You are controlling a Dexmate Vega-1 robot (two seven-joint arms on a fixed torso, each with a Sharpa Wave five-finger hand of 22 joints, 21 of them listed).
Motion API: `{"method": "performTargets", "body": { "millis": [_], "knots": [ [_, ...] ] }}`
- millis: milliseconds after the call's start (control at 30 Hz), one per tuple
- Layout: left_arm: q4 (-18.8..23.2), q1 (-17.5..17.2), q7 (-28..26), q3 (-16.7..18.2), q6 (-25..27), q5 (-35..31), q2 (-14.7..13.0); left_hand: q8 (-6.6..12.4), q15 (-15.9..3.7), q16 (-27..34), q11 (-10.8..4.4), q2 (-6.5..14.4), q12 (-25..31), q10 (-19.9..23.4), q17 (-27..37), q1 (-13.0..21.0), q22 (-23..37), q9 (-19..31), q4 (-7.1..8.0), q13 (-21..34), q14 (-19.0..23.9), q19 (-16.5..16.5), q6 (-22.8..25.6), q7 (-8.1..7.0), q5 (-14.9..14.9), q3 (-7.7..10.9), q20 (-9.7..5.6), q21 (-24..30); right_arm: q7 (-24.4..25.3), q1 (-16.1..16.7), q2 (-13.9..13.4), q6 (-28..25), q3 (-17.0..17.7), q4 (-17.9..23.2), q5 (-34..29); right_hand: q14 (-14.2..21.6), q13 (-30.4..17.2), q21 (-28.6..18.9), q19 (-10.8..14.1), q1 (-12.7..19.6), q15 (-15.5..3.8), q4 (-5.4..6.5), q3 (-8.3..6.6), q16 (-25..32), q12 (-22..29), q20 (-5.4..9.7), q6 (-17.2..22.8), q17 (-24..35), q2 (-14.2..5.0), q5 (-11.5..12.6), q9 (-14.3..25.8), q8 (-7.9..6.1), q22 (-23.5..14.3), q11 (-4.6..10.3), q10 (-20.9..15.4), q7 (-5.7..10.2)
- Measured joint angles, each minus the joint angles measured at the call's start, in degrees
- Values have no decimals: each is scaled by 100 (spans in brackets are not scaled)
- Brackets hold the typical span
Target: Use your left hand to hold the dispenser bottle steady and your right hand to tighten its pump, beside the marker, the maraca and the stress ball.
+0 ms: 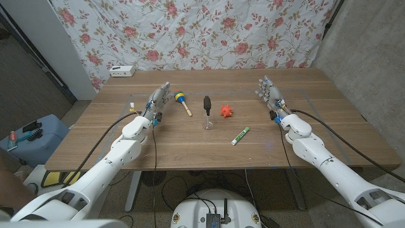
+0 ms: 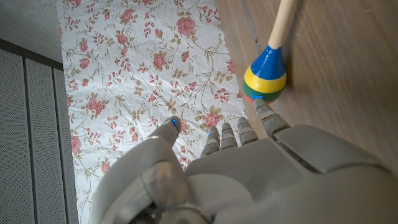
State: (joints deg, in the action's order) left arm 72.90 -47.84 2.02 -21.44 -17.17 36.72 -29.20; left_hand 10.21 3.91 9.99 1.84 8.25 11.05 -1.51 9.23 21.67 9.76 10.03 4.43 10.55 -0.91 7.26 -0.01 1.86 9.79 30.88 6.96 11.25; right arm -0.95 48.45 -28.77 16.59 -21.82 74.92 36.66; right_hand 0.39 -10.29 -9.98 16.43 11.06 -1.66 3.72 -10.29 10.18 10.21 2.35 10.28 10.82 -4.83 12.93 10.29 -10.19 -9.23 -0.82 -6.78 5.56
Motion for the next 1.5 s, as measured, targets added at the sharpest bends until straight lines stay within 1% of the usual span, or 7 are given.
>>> {"method": "performTargets", "body": {
  "millis": [267,433,567,1067,1267,1467,1500],
  "knots": [
    [-189,57,61,-49,-125,-78,46,0,0,0,0,0,0,0,0,0,-1,0,-24,0,0,0,0,0,0,24,0,0,70,41,86,38,-60,9,-65,0,0,0,0,52,0,0,0,21,0,0,7,0,-52,-1,0,0,0,0,0,7],
    [-225,86,73,-66,-138,-102,62,0,0,0,0,-23,0,0,-1,23,-1,0,-24,-1,0,-1,0,-1,0,24,-1,0,117,65,113,90,-75,6,-105,0,0,0,0,51,0,-25,-24,21,0,0,7,-1,-51,-1,0,0,1,0,1,7],
    [-215,103,76,-83,-130,-121,57,0,0,0,0,-23,0,0,-1,23,-1,-1,-73,-1,0,-1,0,-1,0,23,-1,0,170,90,145,146,-90,4,-149,0,0,0,0,35,1,-25,-24,21,0,0,7,-1,-36,22,0,0,1,0,1,7],
    [262,-60,-105,-88,150,-190,-152,0,-22,0,-21,-23,0,22,-1,22,-2,-1,-120,-1,22,-1,31,30,0,22,-1,0,340,134,206,241,-138,31,-309,0,1,-23,0,33,1,-24,-24,42,40,0,6,-2,-38,21,-1,-22,2,31,-30,6],
    [461,-175,-189,-85,172,-266,-247,0,-74,0,-21,-46,0,22,-2,45,-2,-1,-159,-2,32,-1,16,15,0,-17,-1,0,333,72,278,338,-165,-109,-348,0,1,-23,0,33,1,-24,-24,42,40,0,6,-2,-38,21,-1,-22,2,31,-30,6],
    [632,-283,-213,-85,173,-343,-353,0,-105,0,-54,-163,23,50,-2,38,-2,-17,-224,-7,1,-21,-13,-14,-1,-83,-24,0,309,15,355,423,-195,-261,-375,0,2,-23,0,34,1,-24,-24,42,40,0,6,-2,-38,21,-2,-22,2,31,-29,6],
    [658,-302,-215,-85,173,-354,-370,0,-105,0,-69,-207,23,35,-2,34,-2,-17,-247,-12,1,-21,-22,-23,0,-105,-66,0,307,0,376,446,-202,-301,-384,0,2,-23,0,34,1,-24,-24,42,40,0,6,-2,-39,21,-2,-22,2,31,-29,6]
  ]
}}
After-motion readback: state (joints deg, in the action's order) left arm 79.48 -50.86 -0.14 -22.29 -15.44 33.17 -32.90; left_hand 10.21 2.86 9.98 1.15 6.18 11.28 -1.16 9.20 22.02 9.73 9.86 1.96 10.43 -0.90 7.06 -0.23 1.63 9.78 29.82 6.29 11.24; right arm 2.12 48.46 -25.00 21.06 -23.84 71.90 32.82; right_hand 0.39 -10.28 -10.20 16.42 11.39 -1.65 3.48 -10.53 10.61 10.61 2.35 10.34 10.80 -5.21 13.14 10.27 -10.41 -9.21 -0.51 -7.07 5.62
